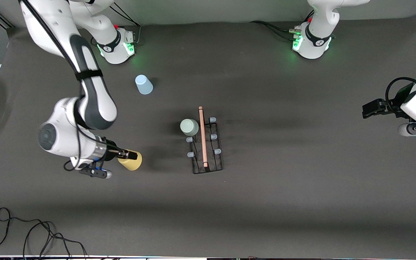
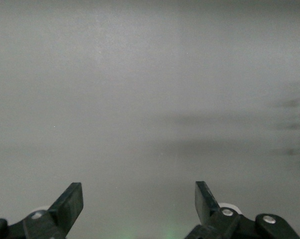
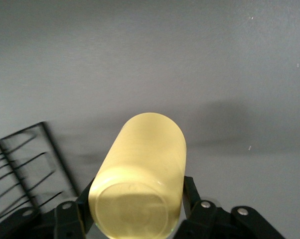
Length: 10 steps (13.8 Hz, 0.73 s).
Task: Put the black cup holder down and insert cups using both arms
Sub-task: 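Move the right gripper to the yellow cup and grasp it, then carry the yellow cup over the holder with the right gripper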
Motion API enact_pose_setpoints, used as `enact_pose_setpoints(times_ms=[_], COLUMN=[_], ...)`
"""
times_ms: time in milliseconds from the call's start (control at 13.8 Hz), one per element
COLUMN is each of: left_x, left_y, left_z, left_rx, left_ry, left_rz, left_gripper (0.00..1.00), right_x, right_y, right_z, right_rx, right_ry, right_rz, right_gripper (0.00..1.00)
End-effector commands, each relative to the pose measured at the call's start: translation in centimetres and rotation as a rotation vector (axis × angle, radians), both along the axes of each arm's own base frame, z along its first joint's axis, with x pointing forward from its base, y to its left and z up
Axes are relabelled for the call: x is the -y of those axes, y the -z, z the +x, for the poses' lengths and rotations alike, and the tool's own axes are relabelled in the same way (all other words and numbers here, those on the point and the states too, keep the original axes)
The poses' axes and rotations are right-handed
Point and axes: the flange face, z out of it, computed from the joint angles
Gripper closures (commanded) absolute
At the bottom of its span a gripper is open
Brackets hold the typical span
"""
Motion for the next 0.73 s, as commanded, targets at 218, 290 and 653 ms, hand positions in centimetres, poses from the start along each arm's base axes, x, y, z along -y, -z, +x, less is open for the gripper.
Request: enact_pose_setpoints(times_ms=[218, 290, 653], left_x=[0.0, 0.0, 0.0], left_y=[0.2, 0.2, 0.2], left_z=[0.0, 0.0, 0.0], left_rx=[0.003, 0.003, 0.003], left_ry=[0.009, 0.009, 0.009], left_rz=[0.011, 0.011, 0.011], left_gripper=[0.00, 0.00, 0.00], right_x=[-10.8, -13.3, -20.3], right_y=[-8.3, -8.1, -6.7], right_z=[0.0, -0.2, 0.0], right_rx=[-0.003, -0.009, 0.060], right_ry=[0.195, 0.224, 0.307], right_rz=[0.029, 0.019, -0.071], right_gripper=[1.00, 1.00, 1.00])
